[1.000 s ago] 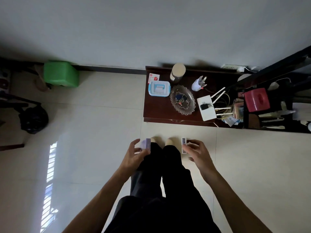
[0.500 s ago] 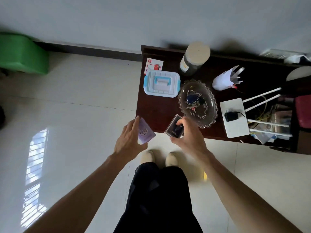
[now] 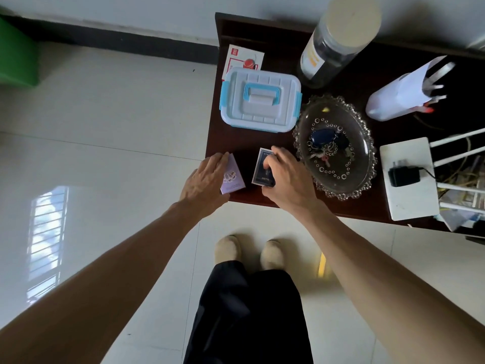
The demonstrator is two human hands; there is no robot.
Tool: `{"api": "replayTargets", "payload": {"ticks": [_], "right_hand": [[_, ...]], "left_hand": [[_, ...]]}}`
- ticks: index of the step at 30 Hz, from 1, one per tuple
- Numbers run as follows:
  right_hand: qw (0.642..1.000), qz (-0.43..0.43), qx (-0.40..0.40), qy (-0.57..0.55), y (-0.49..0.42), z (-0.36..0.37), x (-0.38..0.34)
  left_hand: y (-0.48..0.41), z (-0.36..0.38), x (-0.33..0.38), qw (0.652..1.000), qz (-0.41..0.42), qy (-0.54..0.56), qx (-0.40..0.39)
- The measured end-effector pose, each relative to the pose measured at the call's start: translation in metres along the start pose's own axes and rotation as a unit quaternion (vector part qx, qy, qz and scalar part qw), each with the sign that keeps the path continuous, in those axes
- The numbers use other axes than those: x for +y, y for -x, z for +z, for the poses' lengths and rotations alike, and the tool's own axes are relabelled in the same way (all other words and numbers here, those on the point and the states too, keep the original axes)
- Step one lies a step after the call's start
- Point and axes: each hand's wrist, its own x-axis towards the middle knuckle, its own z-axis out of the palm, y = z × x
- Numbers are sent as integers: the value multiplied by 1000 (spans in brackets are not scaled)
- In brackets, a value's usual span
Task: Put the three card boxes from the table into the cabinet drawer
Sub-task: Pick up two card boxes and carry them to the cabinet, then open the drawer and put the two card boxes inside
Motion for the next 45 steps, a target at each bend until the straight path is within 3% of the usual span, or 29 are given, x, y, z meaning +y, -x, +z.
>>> {"api": "replayTargets", "payload": {"ticks": [15, 21, 23, 25, 27, 29, 32, 34, 40, 45], "right_hand": [[998, -3, -19, 66, 17, 15, 4], [995, 50, 64, -62, 83, 29, -8], [991, 83, 57, -91, 109, 41, -4], [984, 136, 36, -106, 130, 54, 6], [975, 189, 14, -111, 141, 65, 20], [970, 224, -20, -96, 141, 74, 40], [965, 243, -86, -47, 127, 83, 69], [965, 238, -111, -18, 115, 86, 83], [962, 206, -180, -2, 99, 101, 108], [962, 204, -182, -6, 95, 104, 110]], "left_hand": [[2, 8, 15, 999, -14, -20, 32], [55, 18, 64, 967, -110, 175, 149], [73, 31, 78, 919, -222, 311, 94], [82, 45, 90, 823, -348, 448, 37], [83, 61, 98, 711, -450, 539, 35], [78, 76, 105, 625, -496, 602, 31], [58, 91, 120, 531, -489, 692, 4], [40, 93, 130, 498, -468, 730, 13], [13, 104, 148, 454, -418, 785, 53], [8, 113, 151, 478, -374, 788, 100]]}}
